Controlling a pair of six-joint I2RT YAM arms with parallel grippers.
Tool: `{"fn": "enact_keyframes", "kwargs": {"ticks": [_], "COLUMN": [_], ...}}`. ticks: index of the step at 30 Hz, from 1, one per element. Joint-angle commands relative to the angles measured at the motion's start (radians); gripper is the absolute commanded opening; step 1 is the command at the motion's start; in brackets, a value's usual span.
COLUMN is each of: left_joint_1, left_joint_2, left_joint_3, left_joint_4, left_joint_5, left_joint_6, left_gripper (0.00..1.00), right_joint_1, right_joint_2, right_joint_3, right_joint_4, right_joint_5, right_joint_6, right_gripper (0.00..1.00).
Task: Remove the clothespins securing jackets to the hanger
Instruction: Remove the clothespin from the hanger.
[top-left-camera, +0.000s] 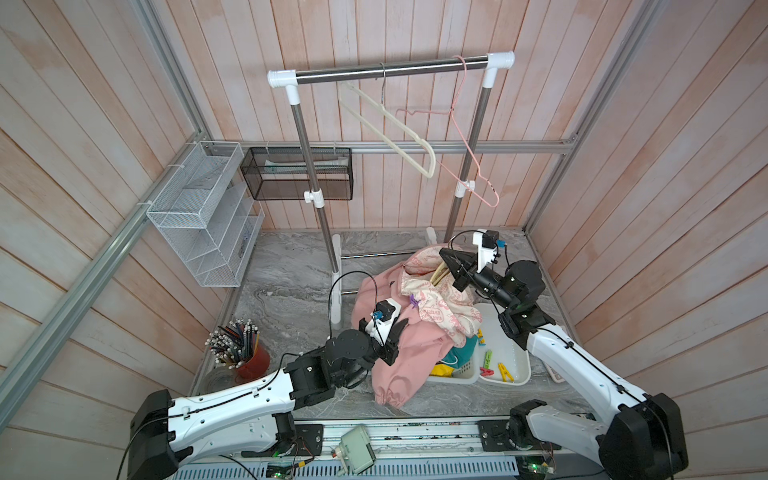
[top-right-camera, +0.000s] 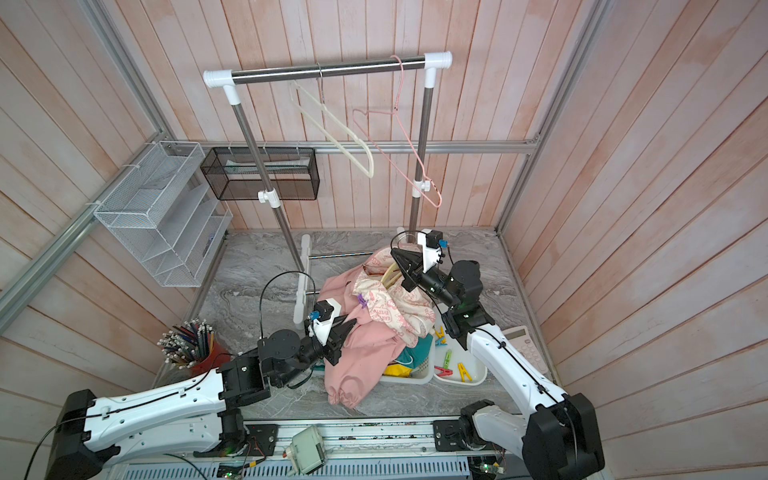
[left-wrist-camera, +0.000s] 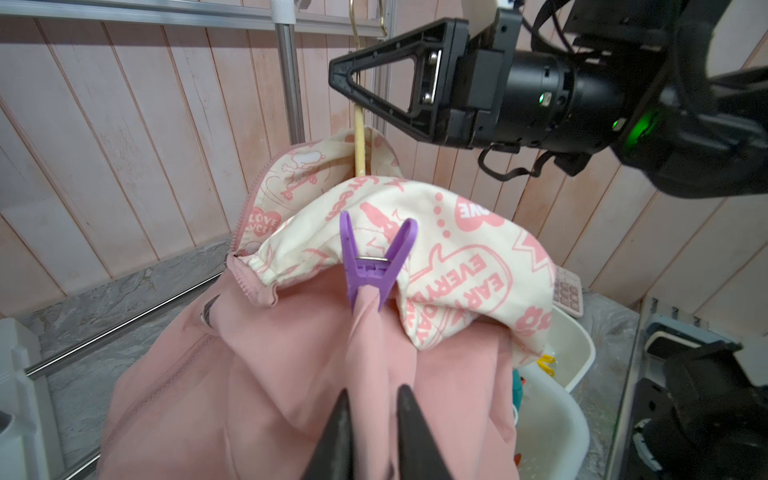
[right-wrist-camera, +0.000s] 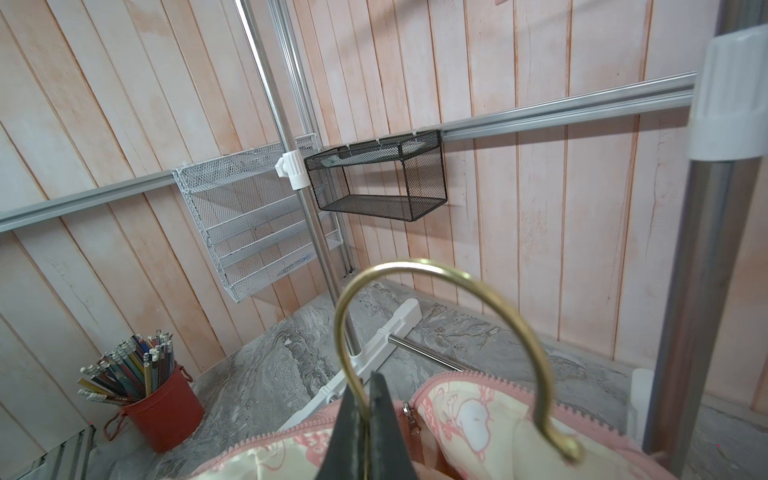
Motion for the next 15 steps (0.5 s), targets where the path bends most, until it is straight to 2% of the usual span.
{"fn": "enact_keyframes", "kwargs": {"ticks": [1, 3, 6, 9, 15], "left_joint_1": [0.003, 0.004, 0.011, 0.044, 0.144], "left_joint_2": [-0.031, -0.053, -0.081, -0.066, 0.040], "left_joint_3": [0.043, 0.055, 0.078, 0.119, 0.202], "left_joint_4": [0.028, 0.011, -0.008, -0.031, -0.083], "left_joint_5": [0.020, 0.011, 0.011, 0.049, 0.217], "left_joint_6": [-0.017, -0.011, 0.007, 0.019, -0.026], "left_gripper": [0.60, 0.73, 0.79, 0.78, 0.71], "right_joint_1": [0.008, 0.008, 0.011, 0.020, 0.026], "right_joint_2": [0.007, 0.008, 0.012, 0.017, 0.023], "right_joint_3": [0.038, 0.045, 0.051, 0.053, 0.063], "right_joint_4": [-0.030, -0.047, -0.063, -0.064, -0.061], "right_joint_5": [0.005, 0.013, 0.020, 0.022, 0.027], "right_joint_6": [0.001, -0.005, -0.017, -0.025, -0.017], "right_gripper": [0.00, 0.00, 0.00, 0.00, 0.00]}}
